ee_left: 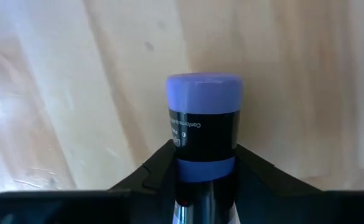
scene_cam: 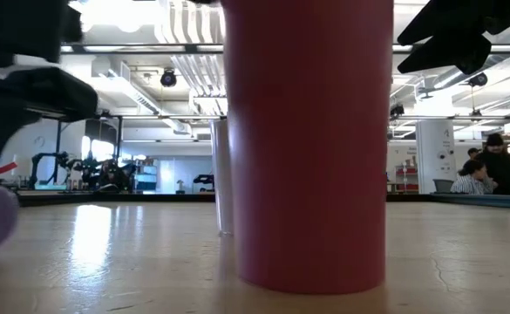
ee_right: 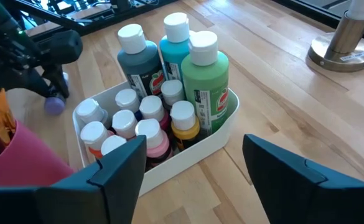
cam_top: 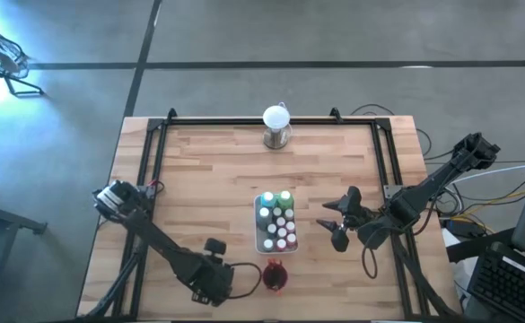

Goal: Pick & Place Paint Supplies
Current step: Put the purple paint bottle into the white bin

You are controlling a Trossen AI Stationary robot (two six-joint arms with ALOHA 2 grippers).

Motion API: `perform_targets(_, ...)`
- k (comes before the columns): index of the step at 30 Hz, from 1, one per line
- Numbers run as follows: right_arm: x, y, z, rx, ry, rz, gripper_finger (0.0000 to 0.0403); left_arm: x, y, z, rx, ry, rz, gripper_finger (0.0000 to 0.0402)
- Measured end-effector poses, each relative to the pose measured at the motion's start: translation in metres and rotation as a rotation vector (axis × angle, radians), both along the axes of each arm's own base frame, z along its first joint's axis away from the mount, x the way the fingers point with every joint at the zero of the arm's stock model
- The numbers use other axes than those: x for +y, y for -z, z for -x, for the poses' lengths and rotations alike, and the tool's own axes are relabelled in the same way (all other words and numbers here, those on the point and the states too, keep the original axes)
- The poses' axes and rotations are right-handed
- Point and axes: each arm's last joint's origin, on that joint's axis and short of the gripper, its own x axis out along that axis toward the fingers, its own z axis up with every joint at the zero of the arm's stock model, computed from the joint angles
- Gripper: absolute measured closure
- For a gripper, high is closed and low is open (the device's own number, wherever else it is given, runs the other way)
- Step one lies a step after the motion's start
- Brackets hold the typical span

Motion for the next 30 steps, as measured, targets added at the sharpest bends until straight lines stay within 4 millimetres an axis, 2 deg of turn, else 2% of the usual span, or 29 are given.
perform_targets(8, 0.0, 0.0, 0.0, 0.001, 0.0, 0.0, 0.0121, 0.007, 0.001, -0.005, 0.002, -0.003, -0.007, 0.0244)
perform_targets(16, 0.0, 0.0, 0.0, -0.001, 0.002, -0.004, 0.0104, 0.007, 0.001, -0.005, 0.033, -0.014, 0.03, 0.0211)
perform_targets(21, 0.0, 0.0, 0.0, -0.001, 0.002, -0.003, 0.0101, 0.005, -0.002, -0.002, 0.04, -0.046, 0.06, 0.0205)
perform_targets(30, 0.0, 0.0, 0.0, 0.0, 0.001, -0.001, 0.0122, 0.004, -0.007, 0.005, 0.064, -0.05, 0.046, 0.0204)
